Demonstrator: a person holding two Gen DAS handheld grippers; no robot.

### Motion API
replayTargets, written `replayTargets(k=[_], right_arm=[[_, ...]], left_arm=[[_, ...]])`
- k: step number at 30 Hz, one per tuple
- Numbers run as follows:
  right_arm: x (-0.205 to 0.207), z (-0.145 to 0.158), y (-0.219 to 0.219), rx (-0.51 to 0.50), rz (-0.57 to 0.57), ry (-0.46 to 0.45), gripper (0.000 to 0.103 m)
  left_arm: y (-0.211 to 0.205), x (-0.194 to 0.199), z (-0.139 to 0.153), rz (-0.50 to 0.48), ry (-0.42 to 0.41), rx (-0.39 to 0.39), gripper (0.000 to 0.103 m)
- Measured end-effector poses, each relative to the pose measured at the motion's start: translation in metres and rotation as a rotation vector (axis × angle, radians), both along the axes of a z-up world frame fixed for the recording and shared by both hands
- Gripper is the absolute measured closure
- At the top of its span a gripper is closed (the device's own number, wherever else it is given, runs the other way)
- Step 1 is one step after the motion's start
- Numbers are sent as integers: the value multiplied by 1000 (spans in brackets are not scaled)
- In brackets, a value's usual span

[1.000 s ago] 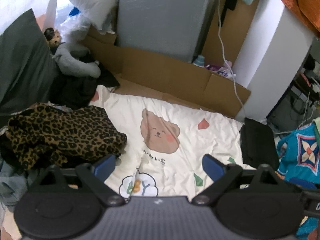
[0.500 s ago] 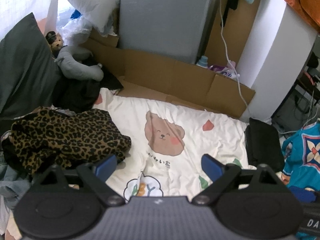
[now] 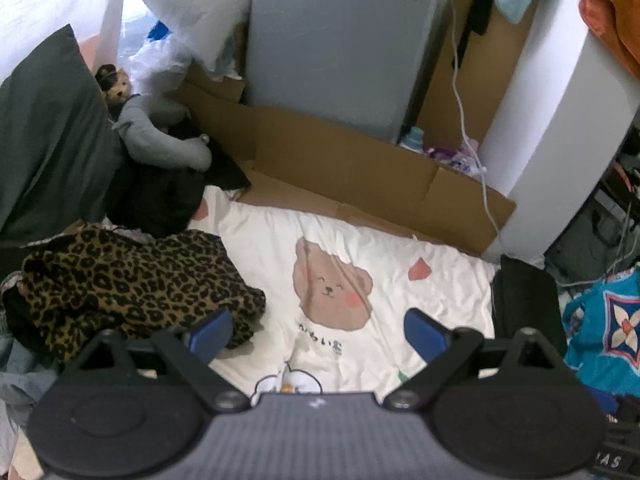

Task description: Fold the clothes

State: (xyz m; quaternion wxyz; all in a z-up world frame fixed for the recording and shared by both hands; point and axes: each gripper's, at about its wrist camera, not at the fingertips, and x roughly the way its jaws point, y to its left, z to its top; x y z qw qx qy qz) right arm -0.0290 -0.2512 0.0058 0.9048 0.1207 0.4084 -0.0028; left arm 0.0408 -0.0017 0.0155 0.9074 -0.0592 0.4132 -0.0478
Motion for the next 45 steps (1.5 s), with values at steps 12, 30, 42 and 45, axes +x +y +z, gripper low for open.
replayTargets(k=[12, 30, 42, 45], right_arm=[[22, -28, 5, 75, 121, 38, 0], [52, -62, -16, 187, 184, 46, 0], [76, -114, -31, 189, 127, 106, 0], [81, -126, -34, 189, 110, 110, 0]], left_arm=[[11, 34, -25, 12, 19, 37, 7], [52, 78, -65, 130, 73, 79, 7], [66, 98, -96, 177, 93, 74, 7], [68, 103, -104, 155, 48, 94, 7]])
